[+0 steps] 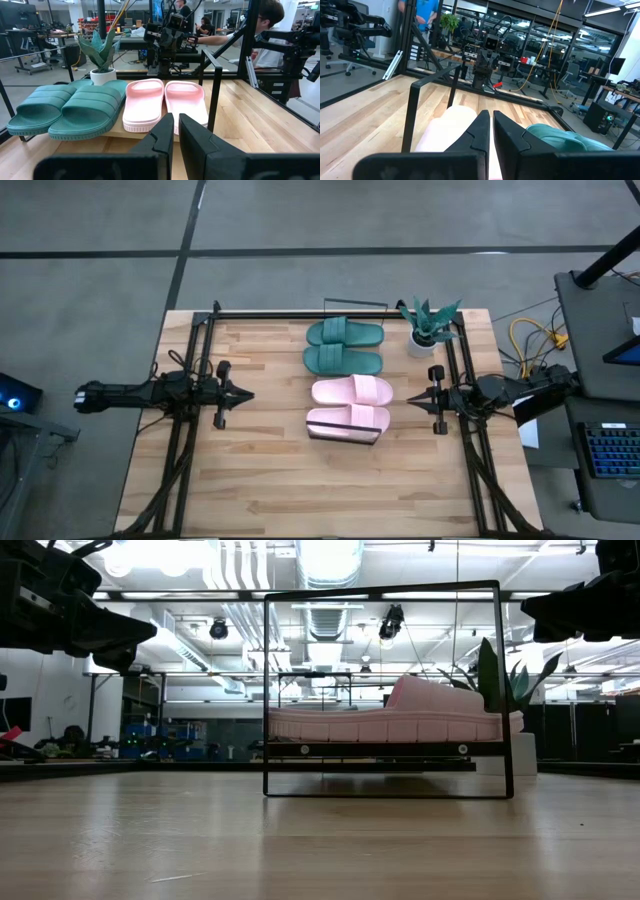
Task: Pick and place slides into the shelf
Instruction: Return to home position
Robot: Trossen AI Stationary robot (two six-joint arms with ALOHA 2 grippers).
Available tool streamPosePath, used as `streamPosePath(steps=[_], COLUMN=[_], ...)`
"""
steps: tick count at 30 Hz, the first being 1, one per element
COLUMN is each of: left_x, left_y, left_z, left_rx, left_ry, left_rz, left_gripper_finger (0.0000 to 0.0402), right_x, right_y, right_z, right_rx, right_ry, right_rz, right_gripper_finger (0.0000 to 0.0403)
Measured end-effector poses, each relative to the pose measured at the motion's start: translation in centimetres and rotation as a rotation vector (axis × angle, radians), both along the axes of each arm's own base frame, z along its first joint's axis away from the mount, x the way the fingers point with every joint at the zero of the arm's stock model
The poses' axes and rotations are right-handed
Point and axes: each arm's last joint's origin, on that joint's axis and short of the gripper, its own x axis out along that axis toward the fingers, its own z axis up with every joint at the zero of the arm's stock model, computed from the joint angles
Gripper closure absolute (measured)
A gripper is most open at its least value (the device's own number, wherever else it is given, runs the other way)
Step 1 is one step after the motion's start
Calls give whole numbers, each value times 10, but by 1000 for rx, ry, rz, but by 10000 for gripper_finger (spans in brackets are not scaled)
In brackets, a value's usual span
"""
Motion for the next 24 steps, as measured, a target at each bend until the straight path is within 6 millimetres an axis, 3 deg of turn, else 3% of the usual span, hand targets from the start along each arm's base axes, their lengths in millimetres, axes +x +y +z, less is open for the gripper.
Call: streamPosePath(steps=[24], left_x=[0], left_y=[0], left_z=[0], left_rx=[0], left_ry=[0], left_rz=[0], left_gripper_finger=[388], right_x=[0], right_y=[0], right_z=[0], right_rx=[0], right_ry=[0], right_rz=[0], right_gripper_finger=[390])
